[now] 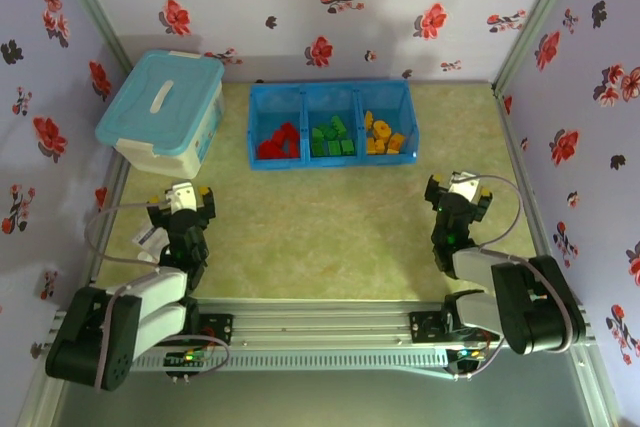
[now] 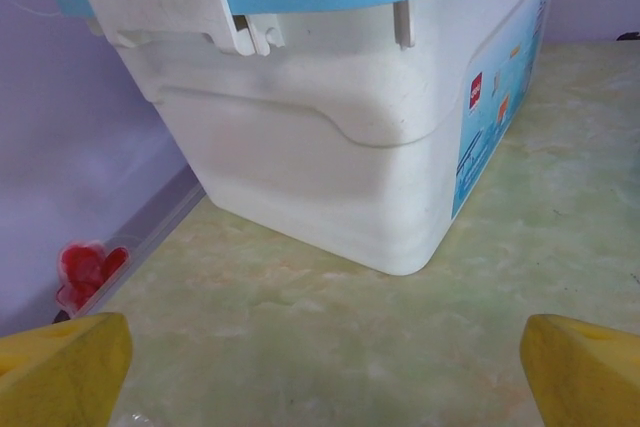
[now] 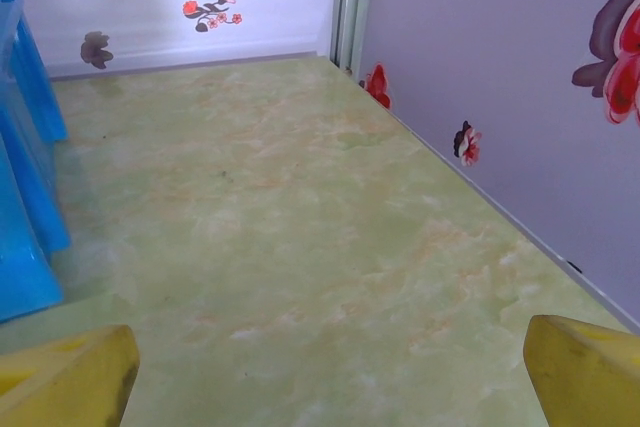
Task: Sort the legos into containers by color
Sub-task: Reset both arms
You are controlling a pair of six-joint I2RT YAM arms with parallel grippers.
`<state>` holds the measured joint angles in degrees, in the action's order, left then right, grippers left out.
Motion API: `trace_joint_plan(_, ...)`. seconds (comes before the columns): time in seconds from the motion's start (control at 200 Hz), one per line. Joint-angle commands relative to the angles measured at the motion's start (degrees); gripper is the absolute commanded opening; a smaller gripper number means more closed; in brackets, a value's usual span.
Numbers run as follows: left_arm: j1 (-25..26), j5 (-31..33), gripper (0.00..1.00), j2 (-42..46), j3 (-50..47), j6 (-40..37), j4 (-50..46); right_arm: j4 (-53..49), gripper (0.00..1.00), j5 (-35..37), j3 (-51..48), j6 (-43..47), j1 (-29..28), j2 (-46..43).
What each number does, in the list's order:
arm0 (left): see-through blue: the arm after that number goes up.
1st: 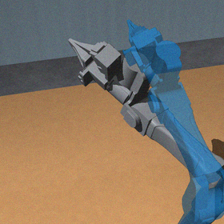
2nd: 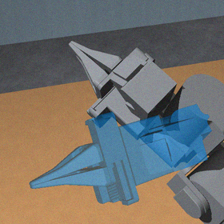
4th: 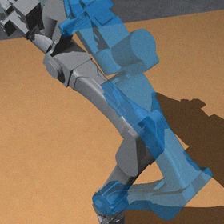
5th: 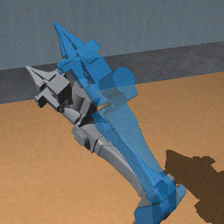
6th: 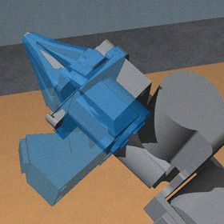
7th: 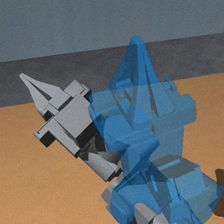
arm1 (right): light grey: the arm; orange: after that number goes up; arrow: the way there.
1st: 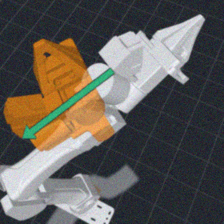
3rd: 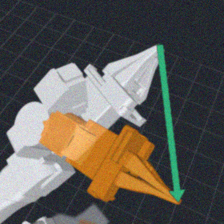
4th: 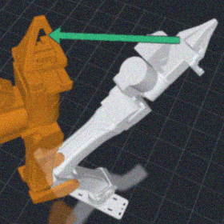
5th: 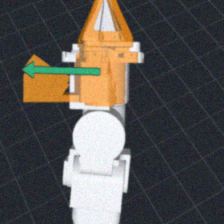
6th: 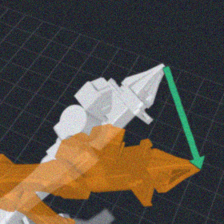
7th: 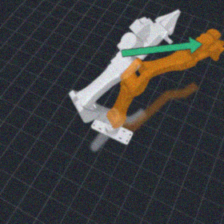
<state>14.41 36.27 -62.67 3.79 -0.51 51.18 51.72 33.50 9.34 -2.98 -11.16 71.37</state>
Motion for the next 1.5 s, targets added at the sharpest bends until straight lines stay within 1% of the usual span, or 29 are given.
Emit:
trace_joint_plan(0.0, -1.0, -1.8, 1.00, -4.6, 0.8, -1.5, 9.9, 7.4, 0.99, -1.0, 0.1, -0.2, 0.6, 2.2)
trace_joint_plan(0.17, -2.1, -2.9, 1.00, -11.1, 2.1, -2.4, 16.6, 9.6, 0.99, -0.9, 0.2, -0.2, 1.1, 4.4)
trace_joint_plan(0.35, -3.7, -5.0, 1.00, -15.2, 3.7, -1.5, 18.7, 21.6, 0.99, -0.7, -1.1, 0.4, 1.9, 13.3)
trace_joint_plan(0.455, -4.2, -5.2, 1.00, -18.8, 2.9, -1.5, 24.1, 27.3, 0.99, -0.5, -1.2, 1.1, 1.9, 17.4)
trace_joint_plan(0.57, -4.7, -6.4, 1.00, -19.8, 3.4, -1.5, 23.9, 23.6, 0.99, -1.1, -1.1, 0.5, 1.9, 15.1)
trace_joint_plan(0.62, -4.7, -7.2, 1.00, -20.5, 3.7, -1.9, 24.0, 23.6, 0.99, -1.5, -1.1, 0.6, 2.0, 15.2)
trace_joint_plan(0.665, -4.7, -9.1, 1.00, -20.9, 3.7, -2.7, 24.1, 25.1, 0.99, -2.3, -1.4, 1.2, 1.9, 15.9)
trace_joint_plan(0.71, -4.7, -12.2, 1.00, -21.0, 3.5, -3.7, 24.1, 27.7, 0.99, -3.4, -2.3, 1.8, 1.8, 16.9)
trace_joint_plan(0.75, -4.6, -14.9, 1.00, -21.2, 3.3, -4.9, 24.2, 27.7, 0.99, -4.1, -2.6, 2.3, 1.4, 16.7)
trace_joint_plan(0.865, -2.8, -17.6, 1.00, -20.9, 2.8, -7.9, 24.4, 27.8, 0.99, -4.7, -3.0, 3.0, 0.7, 16.3)
trace_joint_plan(0.93, -1.0, -19.1, 1.00, -20.4, 2.5, -10.4, 24.3, 27.8, 0.99, -5.9, -3.0, 5.3, -0.7, 16.1)
trace_joint_plan(0.995, 0.9, -19.2, 1.00, -20.0, 2.2, -12.7, 24.3, 27.8, 0.99, -5.9, -2.9, 8.1, -2.8, 16.1)
trace_joint_plan(1.08, 1.3, -19.3, 1.00, -20.1, 2.3, -13.2, 24.2, 27.7, 0.99, -5.8, -2.2, 9.7, -3.9, 17.1)
trace_joint_plan(1.16, 0.5, -19.4, 1.00, -21.2, 2.8, -12.7, 24.2, 27.8, 0.99, -5.5, -1.1, 9.8, -3.6, 18.6)
trace_joint_plan(1.23, -0.6, -19.7, 1.00, -22.6, 3.7, -11.4, 24.2, 27.7, 0.99, -6.4, -1.4, 8.1, -2.5, 18.5)
trace_joint_plan(1.315, -3.9, -21.6, 1.00, -24.5, 4.5, -8.2, 24.2, 27.4, 0.99, -10.1, -0.7, 4.3, 1.5, 20.9)
trace_joint_plan(1.34, -5.1, -22.8, 1.00, -25.5, 5.0, -7.4, 24.2, 27.8, 0.99, -9.2, 0.6, 4.2, 1.9, 22.1)
trace_joint_plan(1.4, -6.7, -24.1, 1.00, -28.1, 6.4, -6.4, 24.4, 24.7, 0.99, -9.1, 2.2, 4.1, 2.1, 21.6)
trace_joint_plan(1.46, -6.9, -24.3, 1.00, -27.9, 6.7, -6.2, 23.6, 19.9, 0.99, -9.5, 2.9, 3.2, 2.4, 19.3)
trace_joint_plan(1.495, -7.0, -24.2, 1.00, -28.0, 6.6, -6.2, 23.7, 18.7, 0.99, -10.0, 3.1, 3.0, 2.6, 19.1)
